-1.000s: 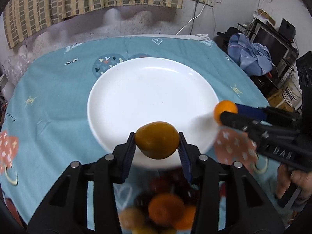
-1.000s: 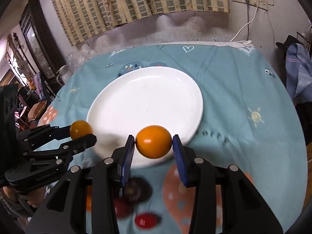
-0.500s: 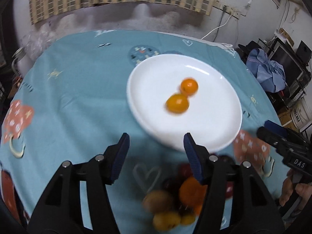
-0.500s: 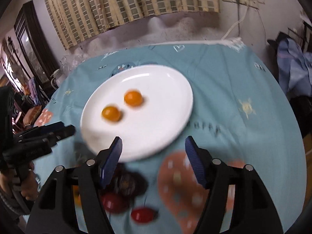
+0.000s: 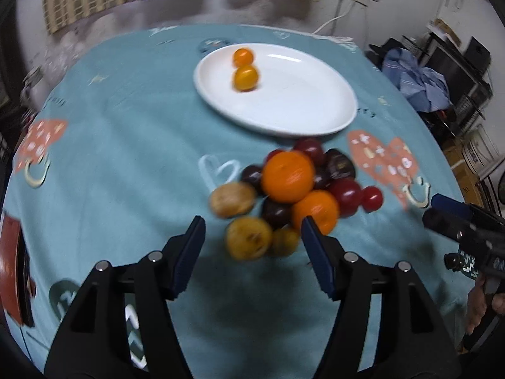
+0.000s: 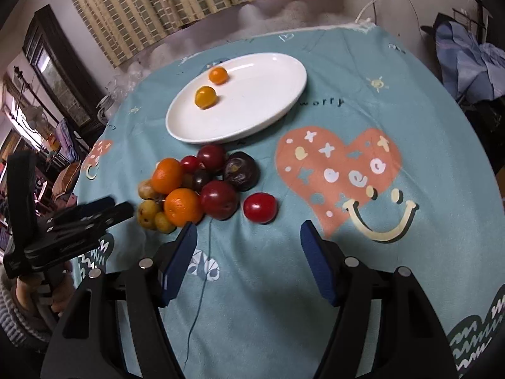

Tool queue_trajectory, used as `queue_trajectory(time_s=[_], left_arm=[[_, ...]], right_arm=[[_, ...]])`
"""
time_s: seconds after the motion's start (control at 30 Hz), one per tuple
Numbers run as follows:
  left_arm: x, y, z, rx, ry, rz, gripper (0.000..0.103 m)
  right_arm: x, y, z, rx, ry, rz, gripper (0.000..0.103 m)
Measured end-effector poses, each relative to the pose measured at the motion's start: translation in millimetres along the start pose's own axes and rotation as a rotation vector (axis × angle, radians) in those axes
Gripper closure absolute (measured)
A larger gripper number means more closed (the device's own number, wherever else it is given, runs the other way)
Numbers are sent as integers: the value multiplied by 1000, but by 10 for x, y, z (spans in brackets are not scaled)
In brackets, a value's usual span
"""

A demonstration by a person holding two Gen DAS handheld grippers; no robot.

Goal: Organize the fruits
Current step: 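Grasp a large orange with the left tool while the right tool grasps a red cherry tomato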

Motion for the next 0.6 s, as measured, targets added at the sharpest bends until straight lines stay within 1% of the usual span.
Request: queue_trajectory(time_s=[0.07,0.2,0.27,0.33,0.47,0.53,0.57,0.6], left_arm=[[110,92,-87,-16,17,2,38],[308,268,-175,-81,11,27,41],[348,334,-183,-92,6,39,44],[390,410,-177,-110,0,56,44],[390,543,-169,-100,-3,80,48],[369,552,-149,-96,-6,80,53],[358,548,-130,-96,-10,78,58],[349,542,-108,-102,-15,75,59]], right_arm=[[3,-55,-17,-6,5,-11,33],[-47,-129,-161,-16,50,-11,32],[-79,-145,-234,-22,72,-8,32],[-101,-142,-286,-27,92,-3,32],[-126,-137,-357,-31,125,3,32],[-128,-137,-352,-29,122,1,32],[-123,-132,-340,-28,118,1,32],[-122,-125,-325,-25,111,3,32]])
Point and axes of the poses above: each gripper's, at about its wrist camera, not at the fingertips, and y roughly the way its jaws point, z to its left, x to its top, the point moved 2 cm from there along y, roughly the way its jaws point, and after that the axes turned 8 degrees about -x, right-handed, at the moved point
